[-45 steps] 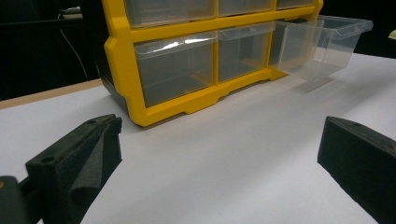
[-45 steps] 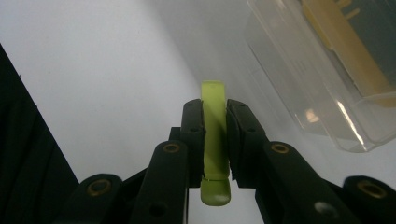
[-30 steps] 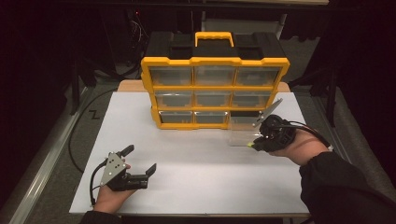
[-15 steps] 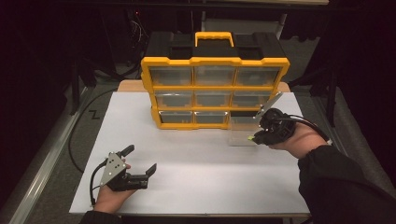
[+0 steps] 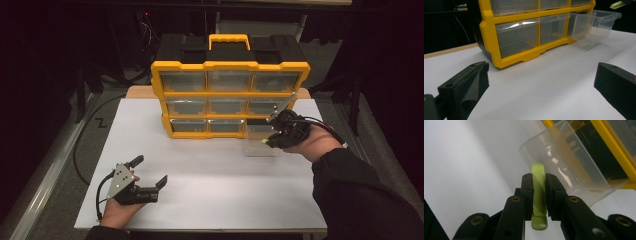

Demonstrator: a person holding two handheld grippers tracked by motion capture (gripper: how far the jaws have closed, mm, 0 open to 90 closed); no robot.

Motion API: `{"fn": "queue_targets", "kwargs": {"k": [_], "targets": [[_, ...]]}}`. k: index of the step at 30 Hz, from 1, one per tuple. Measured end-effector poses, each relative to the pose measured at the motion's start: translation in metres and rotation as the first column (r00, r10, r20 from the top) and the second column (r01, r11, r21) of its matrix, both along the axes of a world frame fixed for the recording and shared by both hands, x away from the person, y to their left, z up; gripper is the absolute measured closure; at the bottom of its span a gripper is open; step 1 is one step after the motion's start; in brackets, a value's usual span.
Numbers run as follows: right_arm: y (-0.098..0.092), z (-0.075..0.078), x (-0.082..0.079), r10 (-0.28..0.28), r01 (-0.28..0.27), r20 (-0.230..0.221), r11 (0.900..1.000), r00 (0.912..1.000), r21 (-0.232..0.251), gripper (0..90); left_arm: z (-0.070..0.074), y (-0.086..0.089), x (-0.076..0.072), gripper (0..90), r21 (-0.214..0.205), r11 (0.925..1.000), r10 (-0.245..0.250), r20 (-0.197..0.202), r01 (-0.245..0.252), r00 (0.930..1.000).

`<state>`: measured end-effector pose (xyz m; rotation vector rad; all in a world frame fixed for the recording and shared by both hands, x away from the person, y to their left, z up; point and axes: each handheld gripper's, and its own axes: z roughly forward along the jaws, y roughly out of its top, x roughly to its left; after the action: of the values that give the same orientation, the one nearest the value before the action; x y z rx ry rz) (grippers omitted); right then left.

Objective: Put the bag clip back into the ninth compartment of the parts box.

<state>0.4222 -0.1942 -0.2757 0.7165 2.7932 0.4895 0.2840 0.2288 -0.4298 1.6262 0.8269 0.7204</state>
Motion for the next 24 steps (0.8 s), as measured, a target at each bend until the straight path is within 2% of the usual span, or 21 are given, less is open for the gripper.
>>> {"fn": "queue_targets", "kwargs": {"k": [12,24], "targets": [[0.006,-0.001,0.016,-0.014,0.014,0.003,0.9999,0.9999,-0.003,80.4,0.000,0.000,0.000,0.2,0.000,1.0000,-0.003,-0.001,0.003,1.0000],[0.010,-0.005,0.033,-0.021,0.021,0.024,0.9998,0.9995,-0.006,80.3,0.000,0.000,0.000,0.2,0.000,1.0000,-0.005,-0.001,0.005,1.0000]]}}
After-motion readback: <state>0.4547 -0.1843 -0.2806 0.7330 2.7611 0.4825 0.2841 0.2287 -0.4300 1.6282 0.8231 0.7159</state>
